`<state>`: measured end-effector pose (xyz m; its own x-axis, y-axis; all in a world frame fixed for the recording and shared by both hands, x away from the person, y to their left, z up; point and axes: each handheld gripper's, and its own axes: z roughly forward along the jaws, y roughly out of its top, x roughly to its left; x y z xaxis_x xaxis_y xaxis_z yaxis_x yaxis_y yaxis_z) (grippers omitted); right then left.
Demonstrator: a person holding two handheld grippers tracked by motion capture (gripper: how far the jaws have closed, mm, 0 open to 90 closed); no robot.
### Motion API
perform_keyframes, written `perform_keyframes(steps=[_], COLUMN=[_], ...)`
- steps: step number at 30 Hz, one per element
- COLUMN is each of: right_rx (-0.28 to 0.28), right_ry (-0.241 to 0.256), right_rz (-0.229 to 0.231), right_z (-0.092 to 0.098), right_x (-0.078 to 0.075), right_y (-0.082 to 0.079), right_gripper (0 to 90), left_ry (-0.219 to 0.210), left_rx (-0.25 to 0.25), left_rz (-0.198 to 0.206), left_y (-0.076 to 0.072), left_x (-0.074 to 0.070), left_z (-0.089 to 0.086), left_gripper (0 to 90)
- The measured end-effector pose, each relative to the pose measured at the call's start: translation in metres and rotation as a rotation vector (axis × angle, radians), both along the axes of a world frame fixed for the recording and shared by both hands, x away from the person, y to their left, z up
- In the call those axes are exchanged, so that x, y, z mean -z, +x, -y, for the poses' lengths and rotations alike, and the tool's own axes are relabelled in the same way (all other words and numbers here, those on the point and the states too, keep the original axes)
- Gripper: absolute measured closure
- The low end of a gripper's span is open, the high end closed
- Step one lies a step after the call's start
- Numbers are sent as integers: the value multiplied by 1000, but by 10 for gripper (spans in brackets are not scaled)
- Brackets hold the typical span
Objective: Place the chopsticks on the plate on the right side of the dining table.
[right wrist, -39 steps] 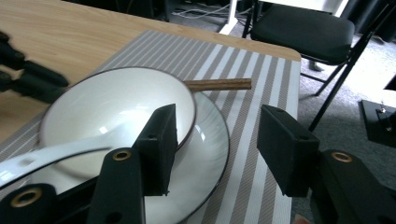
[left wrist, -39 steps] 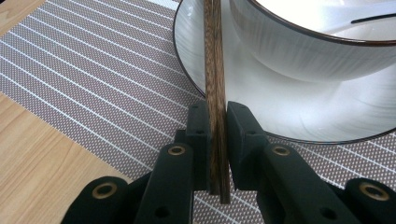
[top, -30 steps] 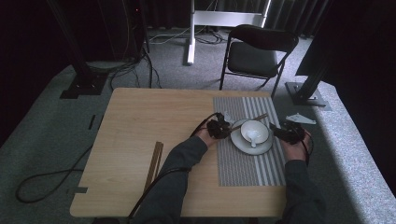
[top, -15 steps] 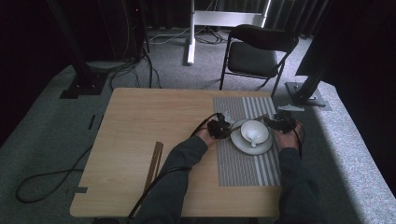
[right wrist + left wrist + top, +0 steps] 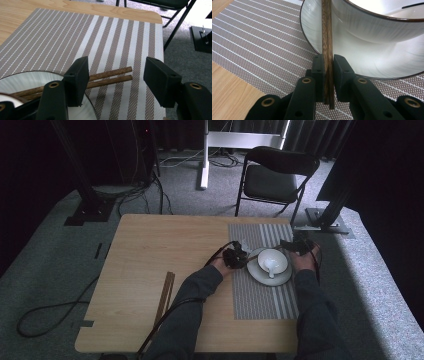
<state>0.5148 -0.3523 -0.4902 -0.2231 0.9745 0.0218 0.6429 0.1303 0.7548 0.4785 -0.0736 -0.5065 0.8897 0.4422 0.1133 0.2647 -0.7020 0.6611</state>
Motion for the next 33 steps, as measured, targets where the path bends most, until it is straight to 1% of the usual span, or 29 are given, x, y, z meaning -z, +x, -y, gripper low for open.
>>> perform_keyframes(steps=[2,6,9,11,15,17,20,23,26,28,33], right_rx=[7,7,21,18,24,26,35,37,38,38,33], right_ry=[-7,-29,-54,-65,-81,-94,-100,-115,-115,-114,-123], right_rz=[-15,-30,-52,-62,-64,-73,-82,-86,-88,-91,-94], right_z=[-2,-8,-11,-13,-16,-17,-16,-16,-16,-16,-16], right_x=[0,1,4,7,7,7,7,8,8,8,9], right_y=[3,8,12,15,17,19,20,21,21,21,21], right_gripper=[339,336,336,335,335,335,335,335,335,334,333], left_ry=[1,-1,-1,-2,-8,-9,-11,-6,-3,3,35], left_rx=[5,4,3,0,-3,-5,-5,-3,3,6,6], left_rz=[4,3,6,8,11,11,8,8,7,7,10], left_y=[0,1,1,1,1,1,0,-2,-4,-5,-7], left_x=[0,0,0,-1,-2,-3,-4,-6,-8,-8,-7], left_z=[1,1,1,1,-1,-2,-5,-7,-9,-10,-13], left_gripper=[797,797,796,793,762,746,726,702,662,658,651])
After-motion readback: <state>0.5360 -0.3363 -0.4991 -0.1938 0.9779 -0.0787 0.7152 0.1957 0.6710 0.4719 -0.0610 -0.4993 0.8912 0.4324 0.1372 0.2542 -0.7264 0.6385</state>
